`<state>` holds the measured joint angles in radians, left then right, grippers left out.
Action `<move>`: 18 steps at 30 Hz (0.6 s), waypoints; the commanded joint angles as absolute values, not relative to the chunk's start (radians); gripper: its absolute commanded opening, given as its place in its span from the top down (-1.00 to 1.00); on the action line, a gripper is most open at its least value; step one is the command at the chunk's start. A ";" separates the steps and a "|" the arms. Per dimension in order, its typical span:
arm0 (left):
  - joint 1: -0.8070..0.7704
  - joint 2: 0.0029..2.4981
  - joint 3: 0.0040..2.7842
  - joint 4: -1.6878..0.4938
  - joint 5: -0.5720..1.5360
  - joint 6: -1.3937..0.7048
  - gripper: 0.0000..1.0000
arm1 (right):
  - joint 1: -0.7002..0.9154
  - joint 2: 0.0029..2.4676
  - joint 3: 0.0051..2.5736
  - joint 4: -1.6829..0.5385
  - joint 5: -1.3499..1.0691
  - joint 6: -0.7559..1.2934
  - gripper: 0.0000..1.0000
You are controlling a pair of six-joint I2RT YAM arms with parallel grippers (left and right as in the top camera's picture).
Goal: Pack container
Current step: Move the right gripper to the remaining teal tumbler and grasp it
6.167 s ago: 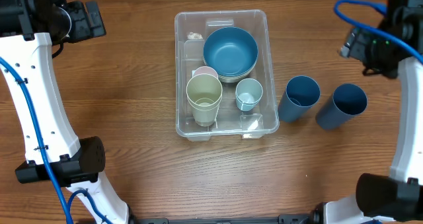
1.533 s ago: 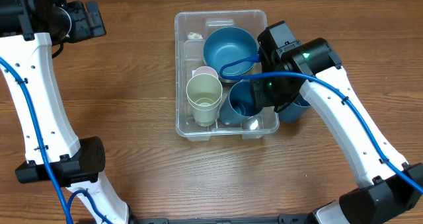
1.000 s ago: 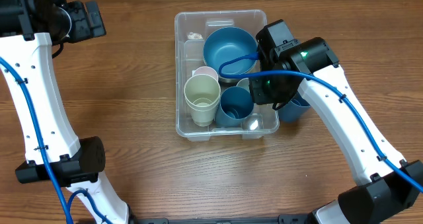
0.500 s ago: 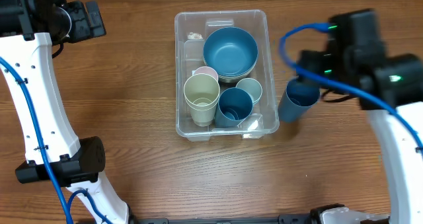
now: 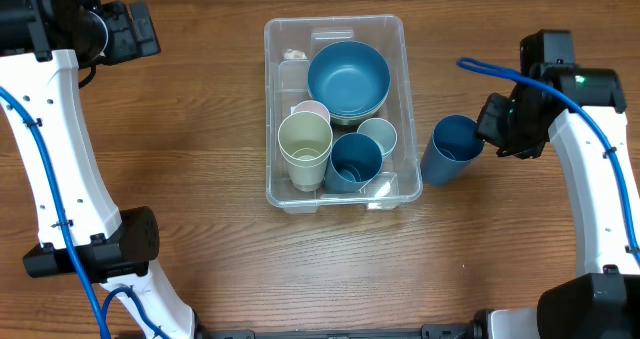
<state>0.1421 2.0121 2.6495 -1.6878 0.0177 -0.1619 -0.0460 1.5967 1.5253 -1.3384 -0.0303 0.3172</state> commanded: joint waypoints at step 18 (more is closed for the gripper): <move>0.144 1.981 2.645 -1.689 0.011 -0.157 -1.00 | -0.053 1.582 1.399 -1.187 0.033 0.373 0.92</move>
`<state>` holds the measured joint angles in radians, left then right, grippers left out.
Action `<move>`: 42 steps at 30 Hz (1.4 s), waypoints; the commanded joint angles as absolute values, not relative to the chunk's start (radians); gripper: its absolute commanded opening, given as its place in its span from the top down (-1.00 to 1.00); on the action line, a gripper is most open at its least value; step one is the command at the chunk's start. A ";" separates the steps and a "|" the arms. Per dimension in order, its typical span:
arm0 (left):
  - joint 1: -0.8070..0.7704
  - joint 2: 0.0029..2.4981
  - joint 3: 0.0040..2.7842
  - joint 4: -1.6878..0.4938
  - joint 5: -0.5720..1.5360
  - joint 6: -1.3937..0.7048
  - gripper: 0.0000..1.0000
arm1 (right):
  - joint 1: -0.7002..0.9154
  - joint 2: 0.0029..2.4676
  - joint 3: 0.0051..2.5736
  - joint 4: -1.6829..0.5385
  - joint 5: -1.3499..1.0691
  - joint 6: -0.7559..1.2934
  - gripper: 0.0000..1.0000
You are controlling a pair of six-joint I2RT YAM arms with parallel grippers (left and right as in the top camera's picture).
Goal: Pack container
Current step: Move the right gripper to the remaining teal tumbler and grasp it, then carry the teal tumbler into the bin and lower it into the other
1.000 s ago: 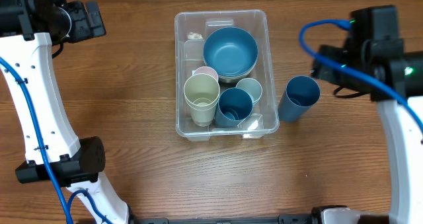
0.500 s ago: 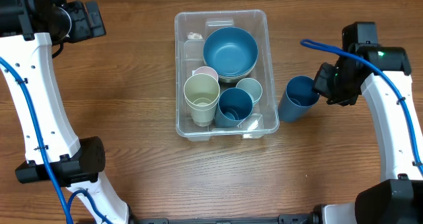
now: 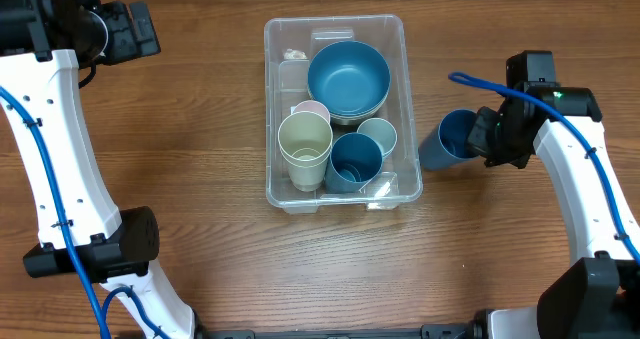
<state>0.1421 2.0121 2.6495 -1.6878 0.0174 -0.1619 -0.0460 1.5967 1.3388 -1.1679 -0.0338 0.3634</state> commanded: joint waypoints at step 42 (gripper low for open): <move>0.144 1.981 2.645 -1.689 0.011 -0.157 -1.00 | 0.439 1.456 1.832 -1.547 -0.092 0.204 0.92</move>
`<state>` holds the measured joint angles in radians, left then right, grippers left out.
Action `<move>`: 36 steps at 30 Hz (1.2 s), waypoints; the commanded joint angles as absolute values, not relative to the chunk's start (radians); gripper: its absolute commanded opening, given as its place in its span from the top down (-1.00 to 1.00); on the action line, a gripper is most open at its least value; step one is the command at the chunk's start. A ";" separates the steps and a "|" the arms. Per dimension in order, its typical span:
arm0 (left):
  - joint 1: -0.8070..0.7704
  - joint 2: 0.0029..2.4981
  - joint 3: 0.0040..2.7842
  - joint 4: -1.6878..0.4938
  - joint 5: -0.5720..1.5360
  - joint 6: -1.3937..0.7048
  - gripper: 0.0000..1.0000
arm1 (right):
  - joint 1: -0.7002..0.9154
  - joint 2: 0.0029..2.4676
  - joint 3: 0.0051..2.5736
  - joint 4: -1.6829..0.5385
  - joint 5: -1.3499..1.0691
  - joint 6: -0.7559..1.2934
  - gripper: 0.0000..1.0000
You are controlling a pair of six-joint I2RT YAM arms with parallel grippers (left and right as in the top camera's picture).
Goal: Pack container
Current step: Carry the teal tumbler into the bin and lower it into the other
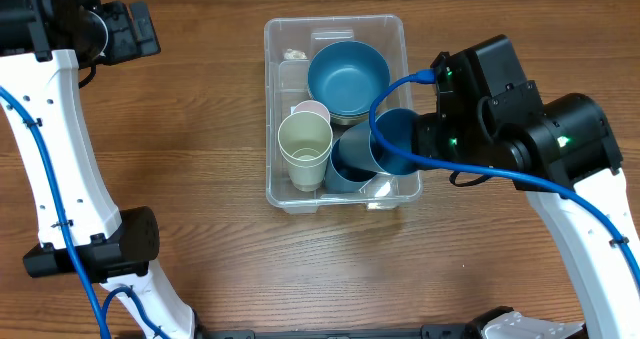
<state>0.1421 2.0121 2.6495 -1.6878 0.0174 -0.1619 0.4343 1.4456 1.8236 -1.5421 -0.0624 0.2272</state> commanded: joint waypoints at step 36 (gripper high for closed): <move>0.144 1.981 2.645 -1.689 0.011 -0.157 -1.00 | 0.439 1.580 1.786 -1.496 -0.088 0.174 -0.13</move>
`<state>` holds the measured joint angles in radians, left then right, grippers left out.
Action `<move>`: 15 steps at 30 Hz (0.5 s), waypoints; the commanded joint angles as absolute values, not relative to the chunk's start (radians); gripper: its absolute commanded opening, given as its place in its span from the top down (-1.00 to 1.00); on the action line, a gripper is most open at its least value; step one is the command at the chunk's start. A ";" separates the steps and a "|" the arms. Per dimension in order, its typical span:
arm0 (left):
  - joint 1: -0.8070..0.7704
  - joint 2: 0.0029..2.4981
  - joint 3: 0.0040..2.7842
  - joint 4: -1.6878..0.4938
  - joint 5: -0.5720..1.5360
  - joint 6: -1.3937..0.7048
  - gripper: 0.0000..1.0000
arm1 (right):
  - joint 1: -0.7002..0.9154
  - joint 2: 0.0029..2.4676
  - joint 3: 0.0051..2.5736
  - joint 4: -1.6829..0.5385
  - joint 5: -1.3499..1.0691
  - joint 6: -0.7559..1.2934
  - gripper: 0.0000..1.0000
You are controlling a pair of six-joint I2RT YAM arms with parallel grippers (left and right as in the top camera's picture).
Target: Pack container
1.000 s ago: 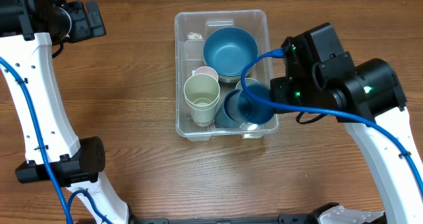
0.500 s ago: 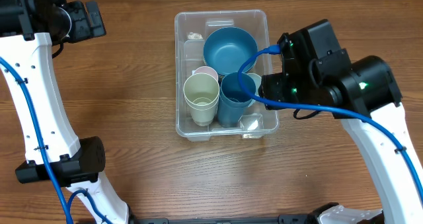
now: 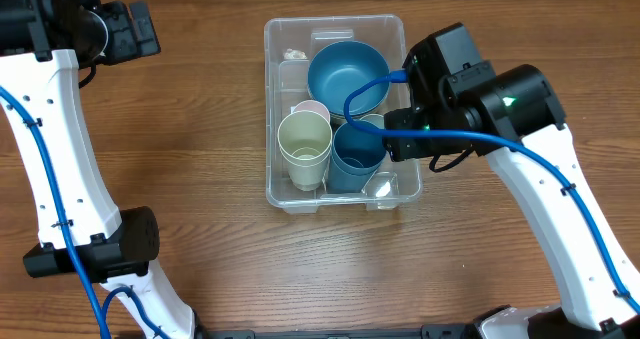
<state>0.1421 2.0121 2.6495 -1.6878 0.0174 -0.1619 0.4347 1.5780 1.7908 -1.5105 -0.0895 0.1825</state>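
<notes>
A clear plastic container [image 3: 275, 99] stands at the table's middle. Inside it are a blue bowl [image 3: 340, 74] at the back, a cream cup [image 3: 304, 144] stacked with a pink one [image 3: 311, 108] behind it, and a blue cup [image 3: 357, 157] at front right. My right gripper [image 3: 393, 142] reaches over the container's right wall and sits at that blue cup's rim, apparently shut on it; the wrist body hides the fingers. The cup stands nearly upright, low among the other cups. My left gripper [image 3: 135, 29] is far off at the back left, its state unreadable.
The right arm's white link [image 3: 545, 199] and blue cable [image 3: 370, 84] cross above the container's right side. The left arm's white link [image 3: 50, 149] runs along the table's left edge. A small white scrap [image 3: 294, 54] lies in the container's back left corner.
My right gripper has moved left and lower with the blue cup. The cup was tilted above the container's front right corner; now it stands nearly upright down among the cups.
The blue cup stood on the table right of the container with my right gripper beside it. Then it was tipped toward the gripper, later carried tilted over the container's right wall, and now it sits inside at front right. The left arm stayed still.
</notes>
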 commanded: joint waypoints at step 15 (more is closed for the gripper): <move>0.144 1.981 2.645 -1.689 0.011 -0.157 -1.00 | 0.397 1.553 2.139 -1.493 0.315 0.207 -0.74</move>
<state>0.1421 2.0121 2.6492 -1.6882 0.0177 -0.1619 0.4000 1.5829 2.0174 -1.4998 0.1806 0.2081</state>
